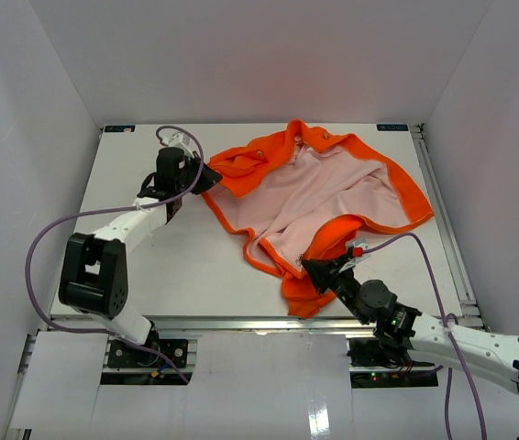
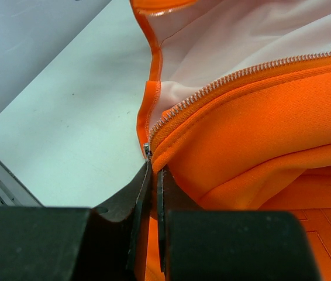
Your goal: Zip up the jacket
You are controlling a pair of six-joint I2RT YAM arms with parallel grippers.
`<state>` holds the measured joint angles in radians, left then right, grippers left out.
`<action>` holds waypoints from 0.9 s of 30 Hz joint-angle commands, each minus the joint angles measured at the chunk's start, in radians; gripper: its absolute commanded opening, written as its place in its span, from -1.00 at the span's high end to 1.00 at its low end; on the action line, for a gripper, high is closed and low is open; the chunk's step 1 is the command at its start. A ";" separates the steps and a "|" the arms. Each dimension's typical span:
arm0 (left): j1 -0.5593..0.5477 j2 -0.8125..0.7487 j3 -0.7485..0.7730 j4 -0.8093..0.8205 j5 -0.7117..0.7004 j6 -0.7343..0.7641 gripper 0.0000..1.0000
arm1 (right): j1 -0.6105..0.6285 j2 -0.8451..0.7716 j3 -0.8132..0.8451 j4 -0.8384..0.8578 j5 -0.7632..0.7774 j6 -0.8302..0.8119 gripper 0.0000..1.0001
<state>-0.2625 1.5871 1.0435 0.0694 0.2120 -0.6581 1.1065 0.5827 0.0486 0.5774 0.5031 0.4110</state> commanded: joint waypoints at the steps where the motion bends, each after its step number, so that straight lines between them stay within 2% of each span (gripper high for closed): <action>1: -0.006 -0.153 -0.135 -0.043 0.058 0.036 1.00 | 0.004 -0.009 -0.116 0.038 0.032 0.000 0.84; 7: -0.012 -0.396 -0.408 0.044 0.112 0.028 0.96 | 0.007 -0.011 -0.117 0.038 0.033 0.006 0.85; 10: -0.012 -0.495 -0.526 0.039 0.093 0.044 0.62 | 0.006 -0.005 -0.115 0.039 0.035 0.009 0.84; 12: -0.017 -0.555 -0.528 -0.032 0.063 0.098 0.09 | 0.004 0.004 -0.113 0.040 0.036 0.009 0.84; 15: -0.062 -0.596 -0.509 -0.063 0.020 0.133 -0.17 | 0.004 0.012 -0.109 0.041 0.042 0.009 0.85; 17: -0.106 -0.626 -0.500 -0.110 -0.039 0.159 -0.46 | 0.006 0.015 -0.104 0.034 0.050 0.008 0.84; 20: -0.195 -0.618 -0.432 -0.200 -0.160 0.190 -0.47 | 0.006 0.020 -0.102 0.028 0.063 0.008 0.85; 22: -0.254 -0.571 -0.378 -0.292 -0.308 0.220 -0.40 | 0.006 0.025 -0.101 0.036 0.064 0.011 0.85; 25: -0.280 -0.446 -0.281 -0.343 -0.274 0.297 -0.38 | 0.004 0.026 -0.094 0.042 0.054 0.012 0.84; 27: -0.284 -0.359 -0.219 -0.353 -0.223 0.411 -0.31 | 0.005 0.020 -0.093 0.042 0.042 0.011 0.84</action>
<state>-0.5286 1.0913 0.7040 -0.1841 0.0201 -0.4348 1.1065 0.6060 0.0486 0.5757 0.5326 0.4159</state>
